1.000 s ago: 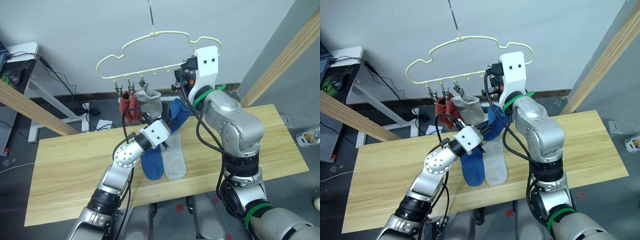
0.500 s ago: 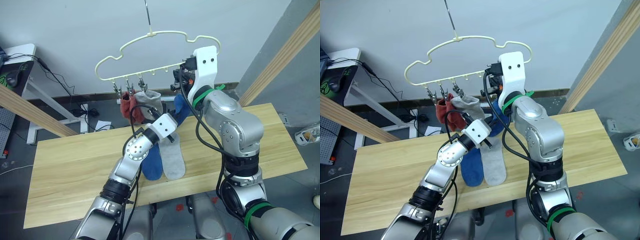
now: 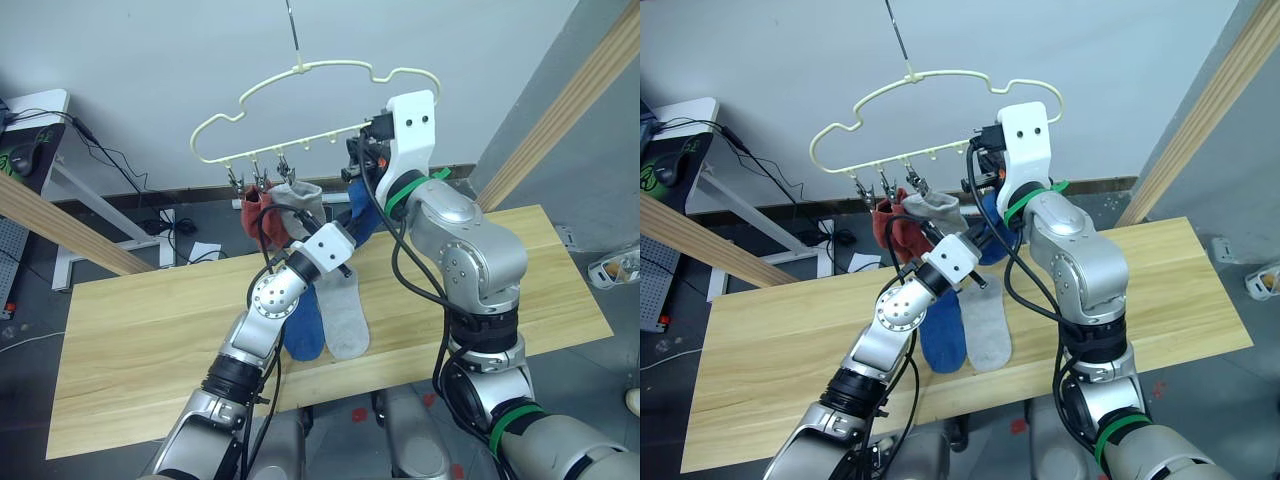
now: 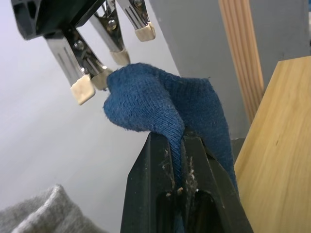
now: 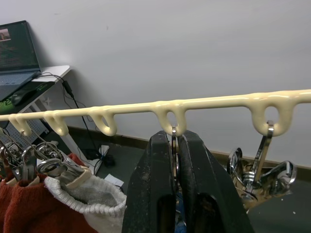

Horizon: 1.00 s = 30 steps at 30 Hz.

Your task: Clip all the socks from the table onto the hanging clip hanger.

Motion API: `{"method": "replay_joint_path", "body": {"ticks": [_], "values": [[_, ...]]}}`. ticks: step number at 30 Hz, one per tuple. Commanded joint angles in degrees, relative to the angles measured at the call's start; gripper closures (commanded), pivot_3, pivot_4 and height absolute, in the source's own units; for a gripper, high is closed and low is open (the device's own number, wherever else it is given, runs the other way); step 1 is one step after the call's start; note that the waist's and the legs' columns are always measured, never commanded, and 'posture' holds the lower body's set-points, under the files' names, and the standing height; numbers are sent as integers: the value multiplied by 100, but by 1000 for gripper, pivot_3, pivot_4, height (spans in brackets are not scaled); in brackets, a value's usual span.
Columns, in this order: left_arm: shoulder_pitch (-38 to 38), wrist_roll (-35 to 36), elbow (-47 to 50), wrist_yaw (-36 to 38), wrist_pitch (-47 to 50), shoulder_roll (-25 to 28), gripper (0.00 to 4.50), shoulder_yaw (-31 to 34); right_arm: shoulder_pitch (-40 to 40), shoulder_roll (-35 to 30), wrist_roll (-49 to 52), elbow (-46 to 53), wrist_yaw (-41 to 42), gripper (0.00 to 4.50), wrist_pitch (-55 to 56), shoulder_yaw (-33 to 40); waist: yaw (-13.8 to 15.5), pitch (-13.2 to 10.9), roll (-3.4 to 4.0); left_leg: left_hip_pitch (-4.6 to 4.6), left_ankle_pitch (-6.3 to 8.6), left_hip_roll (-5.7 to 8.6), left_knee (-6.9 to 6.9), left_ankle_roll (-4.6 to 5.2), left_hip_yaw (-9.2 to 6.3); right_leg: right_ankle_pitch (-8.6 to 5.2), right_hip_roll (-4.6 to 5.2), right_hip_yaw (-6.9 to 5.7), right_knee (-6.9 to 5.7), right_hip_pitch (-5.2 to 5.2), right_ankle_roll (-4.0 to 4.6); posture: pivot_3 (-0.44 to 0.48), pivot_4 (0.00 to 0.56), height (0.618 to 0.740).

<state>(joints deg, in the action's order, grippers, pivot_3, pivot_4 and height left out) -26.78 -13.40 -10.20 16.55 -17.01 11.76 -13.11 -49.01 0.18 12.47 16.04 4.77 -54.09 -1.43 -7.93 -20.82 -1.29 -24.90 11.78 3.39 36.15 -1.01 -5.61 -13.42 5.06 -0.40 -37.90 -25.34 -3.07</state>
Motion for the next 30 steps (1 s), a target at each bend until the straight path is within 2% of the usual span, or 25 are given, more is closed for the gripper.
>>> {"method": "replay_joint_path", "body": {"ticks": [1,30], "values": [[14,-73,46,-138,-119,27,4473,39,-119,-49,-26,215,53,4500,204,-106,-1,0,0,0,0,0,0,0,1,0,0,0,0,0,0,-239,354,740],[-103,-184,21,-481,-221,-127,4473,5,-33,-159,-41,192,108,4500,219,-295,0,1,-2,0,0,1,19,0,1,1,0,1,-16,0,0,-230,356,740]]}}
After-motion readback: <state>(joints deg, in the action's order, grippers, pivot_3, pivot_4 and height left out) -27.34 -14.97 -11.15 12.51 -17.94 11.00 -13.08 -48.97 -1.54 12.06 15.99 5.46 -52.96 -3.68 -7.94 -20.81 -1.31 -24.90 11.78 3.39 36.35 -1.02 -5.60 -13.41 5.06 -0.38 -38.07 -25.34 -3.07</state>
